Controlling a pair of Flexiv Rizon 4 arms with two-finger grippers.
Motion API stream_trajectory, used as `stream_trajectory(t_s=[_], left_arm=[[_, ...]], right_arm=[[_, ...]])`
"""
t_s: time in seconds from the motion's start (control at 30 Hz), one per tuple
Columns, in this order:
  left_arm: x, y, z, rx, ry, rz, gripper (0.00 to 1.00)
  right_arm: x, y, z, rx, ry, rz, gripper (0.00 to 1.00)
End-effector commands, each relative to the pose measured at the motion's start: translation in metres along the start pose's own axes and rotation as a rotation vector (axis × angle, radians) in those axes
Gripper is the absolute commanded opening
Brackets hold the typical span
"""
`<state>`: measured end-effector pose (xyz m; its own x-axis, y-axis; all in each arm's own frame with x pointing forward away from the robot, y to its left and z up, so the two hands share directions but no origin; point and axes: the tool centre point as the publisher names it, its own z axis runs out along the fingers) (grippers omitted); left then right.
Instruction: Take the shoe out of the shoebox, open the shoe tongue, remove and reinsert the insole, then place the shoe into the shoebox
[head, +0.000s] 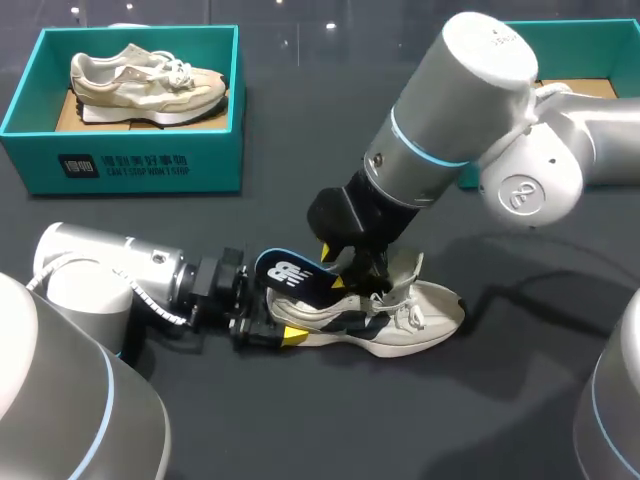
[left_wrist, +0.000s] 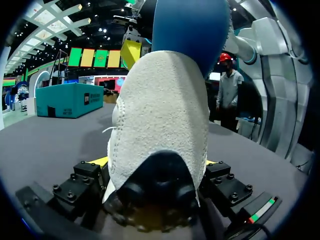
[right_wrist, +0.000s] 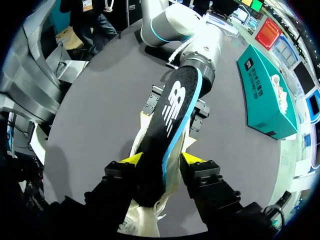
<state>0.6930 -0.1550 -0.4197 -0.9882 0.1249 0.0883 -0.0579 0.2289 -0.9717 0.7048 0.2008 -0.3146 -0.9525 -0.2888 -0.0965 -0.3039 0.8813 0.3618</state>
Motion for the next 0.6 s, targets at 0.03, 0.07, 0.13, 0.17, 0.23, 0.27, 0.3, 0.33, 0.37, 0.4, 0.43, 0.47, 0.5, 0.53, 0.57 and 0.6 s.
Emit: stream_trajectory(t_s=[0.03,0.07,0.13,0.17,0.23,0.27,0.3,0.33,0.37,0.4,0.43,0.47,0.5,0.53,0.57,0.6], left_arm=[[-0.0003,0.0008,-0.0003,-0.002,0.0,0.0,0.0],[-0.0003,0.0008,-0.0003,-0.002,0.0,0.0,0.0],[-0.0003,0.0008,-0.0003,-0.002,0.0,0.0,0.0],[-0.0003,0.0008,-0.0003,-0.002,0.0,0.0,0.0],[-0.0003,0.0008,-0.0003,-0.002,0.0,0.0,0.0],[-0.0003,0.0008,-0.0003,-0.002,0.0,0.0,0.0],[-0.0003,0.0008,-0.0003,-0.002,0.0,0.0,0.0],[-0.0003,0.0008,-0.0003,-0.002,0.0,0.0,0.0],[-0.0003,0.0008,-0.0003,-0.002,0.0,0.0,0.0],[-0.0003,0.0008,-0.0003,-0.002,0.0,0.0,0.0],[-0.0003,0.0008,-0.0003,-0.002,0.0,0.0,0.0],[-0.0003,0.0008,-0.0003,-0.002,0.0,0.0,0.0],[-0.0003,0.0008,-0.0003,-0.002,0.0,0.0,0.0],[-0.0003,0.0008,-0.0003,-0.002,0.0,0.0,0.0],[-0.0003,0.0008,-0.0003,-0.002,0.0,0.0,0.0],[-0.0003,0.0008,-0.0003,-0.002,0.0,0.0,0.0]], right_arm=[[-0.0038,0.0068,-0.0028,0.092,0.025,0.039,0.82],[-0.0038,0.0073,-0.0032,0.099,0.03,0.055,0.88],[-0.0038,0.0083,-0.0044,0.099,0.035,0.068,1.0],[-0.0038,0.0087,-0.0051,0.097,0.04,0.076,1.0],[-0.004,0.0094,-0.007,0.091,0.046,0.082,1.0],[-0.0041,0.0102,-0.0083,0.092,0.047,0.084,1.0],[-0.0038,0.0117,-0.0106,0.142,0.035,0.072,1.0],[-0.0038,0.0117,-0.0106,0.142,0.035,0.072,1.0],[-0.0038,0.0117,-0.0106,0.142,0.035,0.072,1.0],[-0.0038,0.0117,-0.0106,0.142,0.035,0.072,1.0],[-0.0038,0.0117,-0.0106,0.142,0.035,0.072,1.0],[-0.0038,0.0117,-0.0106,0.142,0.035,0.072,1.0],[-0.0038,0.0117,-0.0106,0.142,0.035,0.072,1.0],[-0.0038,0.0117,-0.0106,0.142,0.035,0.072,1.0],[-0.0038,0.0117,-0.0106,0.142,0.035,0.072,1.0],[-0.0038,0.0117,-0.0106,0.142,0.035,0.072,1.0]])
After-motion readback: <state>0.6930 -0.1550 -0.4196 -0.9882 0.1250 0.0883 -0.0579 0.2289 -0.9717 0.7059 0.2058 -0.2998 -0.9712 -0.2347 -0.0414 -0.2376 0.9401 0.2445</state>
